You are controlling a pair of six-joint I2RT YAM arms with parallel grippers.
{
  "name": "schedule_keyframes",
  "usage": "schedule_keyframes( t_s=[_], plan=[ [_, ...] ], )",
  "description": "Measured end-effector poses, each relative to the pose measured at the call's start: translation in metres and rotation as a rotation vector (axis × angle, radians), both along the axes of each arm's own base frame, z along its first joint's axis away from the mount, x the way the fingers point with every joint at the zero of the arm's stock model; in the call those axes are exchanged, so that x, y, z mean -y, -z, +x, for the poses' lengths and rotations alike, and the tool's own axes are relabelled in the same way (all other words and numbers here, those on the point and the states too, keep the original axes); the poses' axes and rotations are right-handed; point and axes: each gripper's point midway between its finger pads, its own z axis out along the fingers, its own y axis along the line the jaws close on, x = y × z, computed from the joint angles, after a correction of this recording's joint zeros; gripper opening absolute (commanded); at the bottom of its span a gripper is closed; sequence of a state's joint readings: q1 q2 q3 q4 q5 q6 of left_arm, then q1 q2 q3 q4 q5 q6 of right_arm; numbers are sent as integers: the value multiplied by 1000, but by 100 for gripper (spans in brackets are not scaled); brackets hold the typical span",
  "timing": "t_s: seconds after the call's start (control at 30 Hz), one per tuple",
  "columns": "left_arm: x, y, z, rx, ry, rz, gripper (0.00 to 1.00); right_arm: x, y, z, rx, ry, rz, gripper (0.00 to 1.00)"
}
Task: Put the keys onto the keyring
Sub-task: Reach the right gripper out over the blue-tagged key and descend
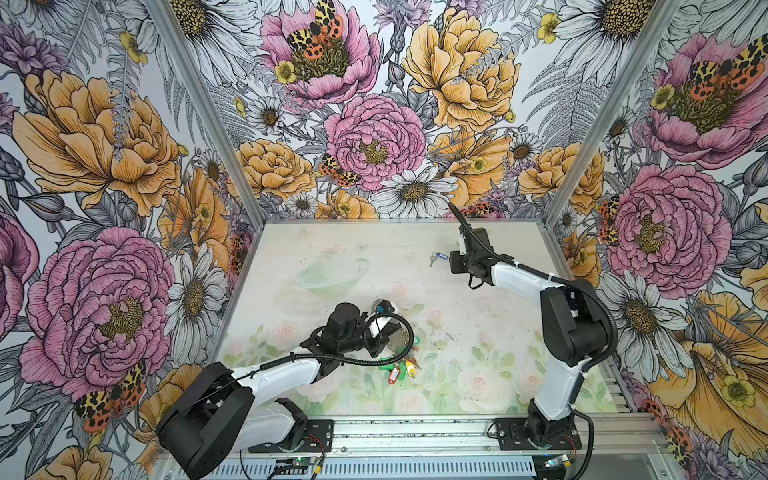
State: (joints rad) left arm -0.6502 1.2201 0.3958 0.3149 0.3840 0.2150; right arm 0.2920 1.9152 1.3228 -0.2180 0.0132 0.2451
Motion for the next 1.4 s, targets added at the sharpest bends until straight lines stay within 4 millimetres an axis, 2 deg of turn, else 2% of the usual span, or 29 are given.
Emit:
schedule_keyframes(
  t_s=[0.1,0.27,0.47,0.83,1.07,1.33,1.4],
  plan=[
    [0,0,0,2,-3,0,0,-9,5,20,-20,-32,25,47],
    [0,-1,1,6,-3,-2,0,-12,11,51,-39,-58,60,48],
    [0,-2,2,9,-6,-3,0,-16,25,75,-80,-68,75,48],
    [0,-3,3,14,-9,-4,0,-35,47,86,-156,-81,-2,48],
    [0,-3,3,15,-9,-4,0,-40,70,81,-217,-79,-103,46],
    [0,-3,3,17,-9,-6,0,-38,73,73,-239,-93,-146,29],
    [0,-3,3,17,-10,-6,0,-39,73,65,-250,-99,-150,25]
  ],
)
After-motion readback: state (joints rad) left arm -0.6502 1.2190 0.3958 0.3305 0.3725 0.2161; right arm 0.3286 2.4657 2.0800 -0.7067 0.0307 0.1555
